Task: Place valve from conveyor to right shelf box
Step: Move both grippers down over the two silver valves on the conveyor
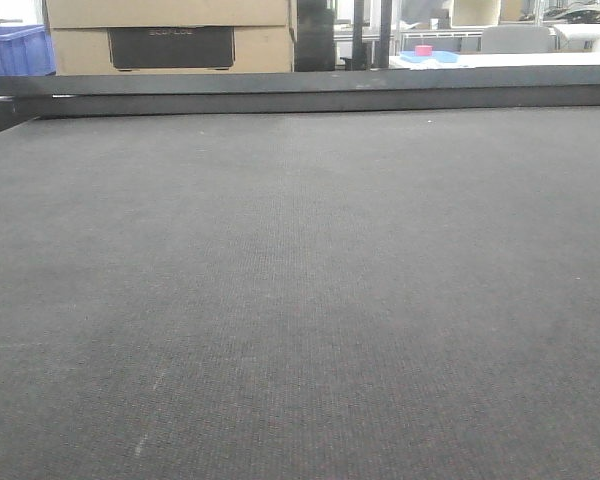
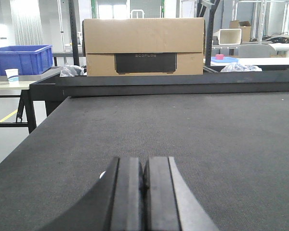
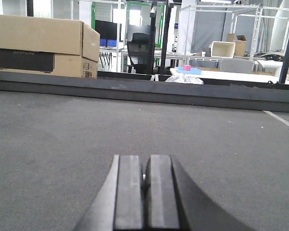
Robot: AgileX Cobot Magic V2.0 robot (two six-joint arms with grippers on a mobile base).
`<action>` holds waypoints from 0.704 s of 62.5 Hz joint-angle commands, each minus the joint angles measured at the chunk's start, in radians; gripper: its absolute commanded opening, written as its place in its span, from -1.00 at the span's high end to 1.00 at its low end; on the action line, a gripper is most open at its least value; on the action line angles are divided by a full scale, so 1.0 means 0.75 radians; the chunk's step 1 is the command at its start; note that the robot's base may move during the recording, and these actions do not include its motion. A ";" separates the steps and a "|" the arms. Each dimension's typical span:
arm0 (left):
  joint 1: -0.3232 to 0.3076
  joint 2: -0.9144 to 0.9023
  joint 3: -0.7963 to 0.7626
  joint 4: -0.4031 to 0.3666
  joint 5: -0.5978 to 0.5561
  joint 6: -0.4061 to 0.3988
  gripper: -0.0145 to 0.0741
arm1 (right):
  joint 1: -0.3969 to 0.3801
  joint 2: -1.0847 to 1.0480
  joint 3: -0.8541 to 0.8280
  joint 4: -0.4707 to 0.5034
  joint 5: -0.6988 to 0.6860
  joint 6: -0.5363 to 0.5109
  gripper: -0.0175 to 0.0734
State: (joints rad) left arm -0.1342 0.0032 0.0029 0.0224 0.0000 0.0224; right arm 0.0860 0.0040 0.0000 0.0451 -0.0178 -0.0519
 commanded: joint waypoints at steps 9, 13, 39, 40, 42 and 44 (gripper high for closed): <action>0.001 -0.004 -0.004 0.001 -0.027 -0.012 0.92 | -0.006 -0.005 0.000 -0.003 -0.023 0.002 0.98; 0.001 -0.004 -0.004 0.001 -0.027 -0.012 0.92 | -0.006 -0.005 0.000 -0.003 -0.023 0.002 0.98; 0.001 -0.004 -0.221 0.044 0.274 -0.010 0.92 | -0.006 -0.005 -0.176 -0.003 0.072 0.002 0.98; 0.001 -0.004 -0.242 0.055 0.304 -0.010 0.92 | -0.006 -0.005 -0.194 -0.003 0.089 0.002 0.98; 0.001 0.002 -0.292 0.083 0.367 -0.010 0.92 | -0.006 -0.005 -0.238 -0.008 0.127 0.002 0.98; 0.001 0.027 -0.331 0.107 0.413 -0.010 0.92 | -0.006 -0.005 -0.280 -0.012 0.155 0.002 0.98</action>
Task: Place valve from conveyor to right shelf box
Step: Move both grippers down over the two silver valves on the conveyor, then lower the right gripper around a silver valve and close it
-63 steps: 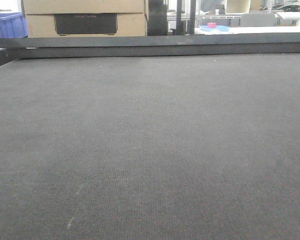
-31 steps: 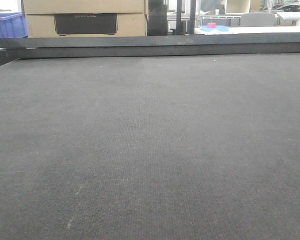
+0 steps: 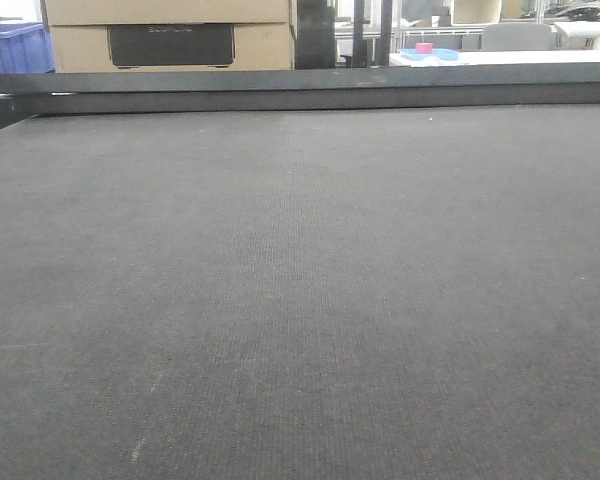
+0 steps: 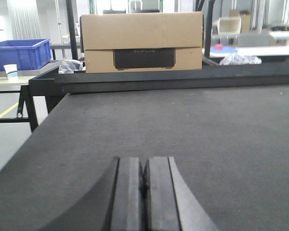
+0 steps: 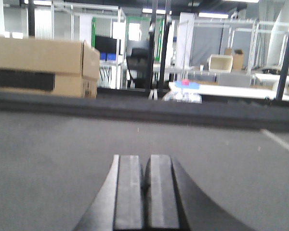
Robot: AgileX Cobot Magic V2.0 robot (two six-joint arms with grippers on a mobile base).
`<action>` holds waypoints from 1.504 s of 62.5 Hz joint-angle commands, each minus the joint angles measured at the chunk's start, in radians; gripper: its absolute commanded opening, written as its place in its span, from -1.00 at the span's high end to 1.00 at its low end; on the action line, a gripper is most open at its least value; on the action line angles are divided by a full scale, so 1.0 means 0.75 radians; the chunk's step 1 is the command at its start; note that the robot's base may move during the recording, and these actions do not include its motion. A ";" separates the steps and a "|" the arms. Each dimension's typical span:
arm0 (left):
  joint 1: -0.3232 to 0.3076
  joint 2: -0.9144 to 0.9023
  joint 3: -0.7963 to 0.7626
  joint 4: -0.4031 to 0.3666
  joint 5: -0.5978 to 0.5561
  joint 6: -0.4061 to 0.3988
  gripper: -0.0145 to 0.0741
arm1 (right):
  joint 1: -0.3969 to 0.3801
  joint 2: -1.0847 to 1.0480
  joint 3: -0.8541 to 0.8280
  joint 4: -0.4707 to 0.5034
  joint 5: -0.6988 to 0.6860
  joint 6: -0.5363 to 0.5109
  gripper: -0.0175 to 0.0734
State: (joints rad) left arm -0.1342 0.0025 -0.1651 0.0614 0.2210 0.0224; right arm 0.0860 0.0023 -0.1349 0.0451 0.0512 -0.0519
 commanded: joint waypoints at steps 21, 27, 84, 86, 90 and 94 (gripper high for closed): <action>0.001 0.504 -0.578 0.057 0.340 -0.010 0.92 | -0.006 0.392 -0.483 -0.012 0.493 0.002 0.98; 0.001 0.690 -0.715 0.057 0.467 -0.038 0.92 | -0.006 0.579 -0.610 -0.012 0.621 0.002 0.98; 0.174 1.602 -1.285 -0.240 1.196 0.005 0.92 | -0.006 1.582 -1.370 0.074 1.546 0.002 0.98; 0.197 1.610 -1.287 -0.273 1.210 0.037 0.92 | -0.006 1.609 -1.385 0.074 1.560 0.002 0.98; 0.250 1.616 -1.290 -0.331 1.226 0.100 0.92 | -0.006 1.668 -1.412 0.074 1.560 0.002 0.98; 0.281 1.616 -1.290 -0.349 1.228 0.111 0.92 | -0.006 1.713 -1.425 0.074 1.560 0.002 0.89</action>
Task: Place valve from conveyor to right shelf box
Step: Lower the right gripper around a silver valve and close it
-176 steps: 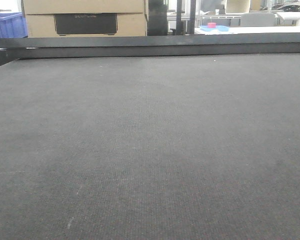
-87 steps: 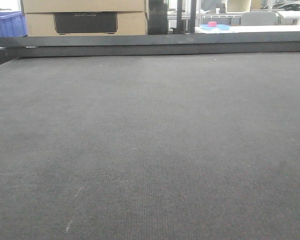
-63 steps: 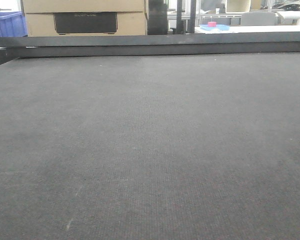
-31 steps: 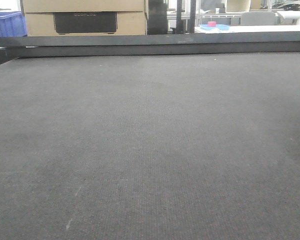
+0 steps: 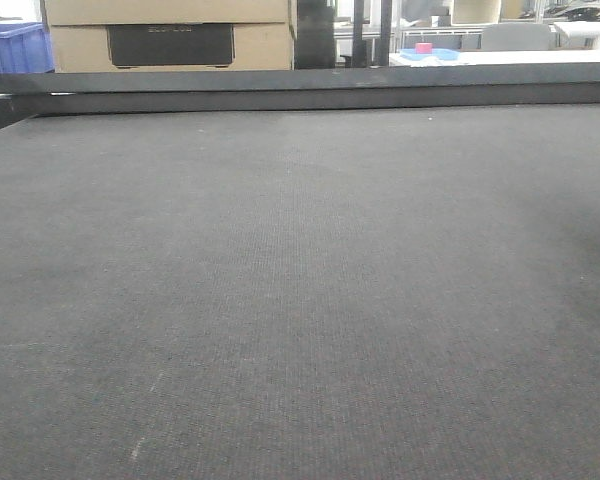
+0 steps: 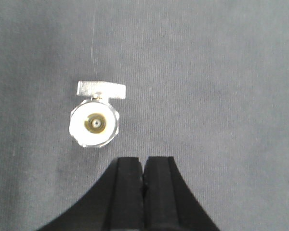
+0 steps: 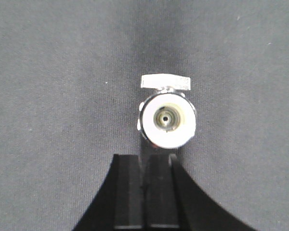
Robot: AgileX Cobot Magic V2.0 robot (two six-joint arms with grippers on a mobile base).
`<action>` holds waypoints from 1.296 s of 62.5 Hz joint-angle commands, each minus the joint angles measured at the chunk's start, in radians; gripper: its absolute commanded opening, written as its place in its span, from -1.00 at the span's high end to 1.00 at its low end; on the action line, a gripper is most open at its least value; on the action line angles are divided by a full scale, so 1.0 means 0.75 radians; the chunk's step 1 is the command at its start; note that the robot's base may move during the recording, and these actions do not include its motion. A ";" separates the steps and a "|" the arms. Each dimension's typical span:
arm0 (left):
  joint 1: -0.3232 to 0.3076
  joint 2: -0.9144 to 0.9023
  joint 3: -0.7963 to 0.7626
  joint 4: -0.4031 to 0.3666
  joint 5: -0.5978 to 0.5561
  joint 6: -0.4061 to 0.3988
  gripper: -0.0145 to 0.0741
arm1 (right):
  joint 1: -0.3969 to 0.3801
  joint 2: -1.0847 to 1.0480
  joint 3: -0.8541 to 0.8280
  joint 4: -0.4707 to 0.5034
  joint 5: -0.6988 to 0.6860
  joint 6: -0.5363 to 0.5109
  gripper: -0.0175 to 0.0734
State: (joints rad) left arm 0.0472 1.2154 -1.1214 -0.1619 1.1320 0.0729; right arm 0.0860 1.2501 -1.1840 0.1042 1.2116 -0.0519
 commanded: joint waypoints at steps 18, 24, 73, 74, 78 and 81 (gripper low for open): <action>0.054 -0.001 -0.015 -0.038 0.004 0.043 0.92 | -0.006 0.199 -0.030 -0.005 0.013 0.002 -0.32; 0.054 -0.001 -0.015 -0.038 0.008 0.043 0.92 | -0.006 0.246 -0.030 -0.005 0.013 0.002 -0.65; 0.054 -0.001 -0.015 -0.040 0.012 0.043 0.92 | -0.011 0.504 0.011 -0.091 -0.081 0.002 -0.64; 0.054 -0.001 -0.015 -0.040 0.012 0.043 0.92 | -0.011 0.507 0.011 -0.091 -0.081 0.002 -0.64; 0.054 -0.001 -0.015 -0.040 0.012 0.043 0.92 | -0.011 0.514 0.011 -0.088 -0.102 0.002 -0.64; 0.054 -0.001 -0.015 -0.040 0.012 0.043 0.92 | -0.011 0.514 0.011 -0.073 -0.105 0.004 -0.64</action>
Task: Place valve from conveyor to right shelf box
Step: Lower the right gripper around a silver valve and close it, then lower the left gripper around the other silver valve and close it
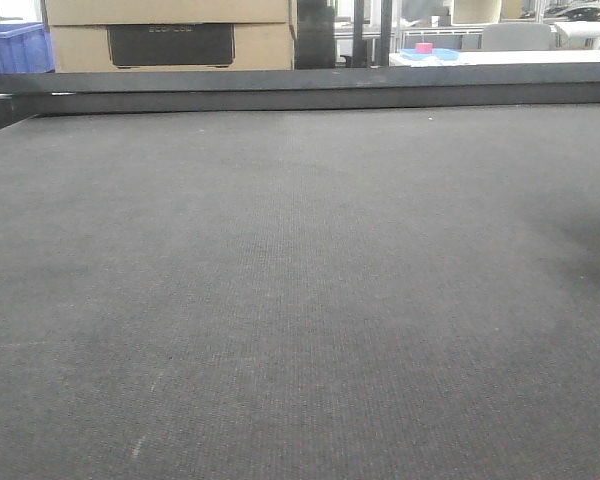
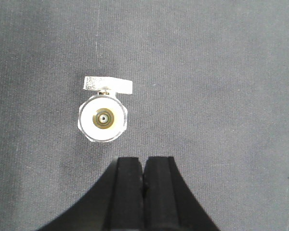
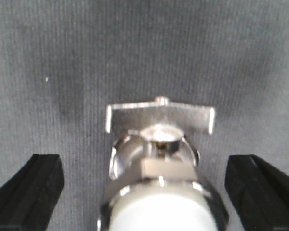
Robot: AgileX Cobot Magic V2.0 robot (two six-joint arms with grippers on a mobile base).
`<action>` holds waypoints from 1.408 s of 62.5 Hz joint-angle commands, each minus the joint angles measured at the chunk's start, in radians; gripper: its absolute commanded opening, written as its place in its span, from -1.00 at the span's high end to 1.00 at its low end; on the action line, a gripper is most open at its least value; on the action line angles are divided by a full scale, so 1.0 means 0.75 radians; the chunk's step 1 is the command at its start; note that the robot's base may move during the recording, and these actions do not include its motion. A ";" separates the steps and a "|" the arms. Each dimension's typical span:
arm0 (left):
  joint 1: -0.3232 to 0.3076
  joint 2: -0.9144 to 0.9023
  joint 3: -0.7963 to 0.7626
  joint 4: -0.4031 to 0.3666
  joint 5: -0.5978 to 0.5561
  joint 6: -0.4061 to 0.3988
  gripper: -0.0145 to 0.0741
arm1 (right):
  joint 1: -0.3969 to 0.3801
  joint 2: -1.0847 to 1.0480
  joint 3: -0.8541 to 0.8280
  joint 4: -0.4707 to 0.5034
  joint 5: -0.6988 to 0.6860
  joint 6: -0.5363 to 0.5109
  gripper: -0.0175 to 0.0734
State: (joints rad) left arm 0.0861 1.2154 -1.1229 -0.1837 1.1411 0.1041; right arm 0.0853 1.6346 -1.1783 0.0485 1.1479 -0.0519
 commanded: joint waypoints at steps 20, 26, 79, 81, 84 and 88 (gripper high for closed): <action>0.002 -0.001 -0.013 -0.011 0.000 0.002 0.92 | -0.011 0.001 0.003 0.009 0.021 0.009 -0.62; 0.002 -0.001 -0.013 -0.011 0.000 0.002 0.92 | -0.011 0.001 0.003 0.009 0.027 0.013 -0.44; 0.078 0.129 -0.130 0.084 0.107 -0.034 0.86 | -0.011 0.001 0.003 0.011 -0.034 0.041 0.97; 0.078 0.148 -0.136 0.086 0.107 -0.023 0.76 | -0.011 0.001 0.003 0.011 -0.034 0.041 0.97; 0.075 0.175 -0.142 0.076 0.107 0.020 0.54 | -0.011 0.001 0.003 0.011 -0.034 0.041 0.97; 0.062 0.200 -0.142 0.072 0.107 0.066 0.20 | -0.011 0.001 0.003 0.014 -0.037 0.041 0.97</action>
State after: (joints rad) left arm 0.1400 1.3441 -1.2173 -0.1235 1.2168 0.1168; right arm 0.0814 1.6367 -1.1783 0.0535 1.1368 -0.0233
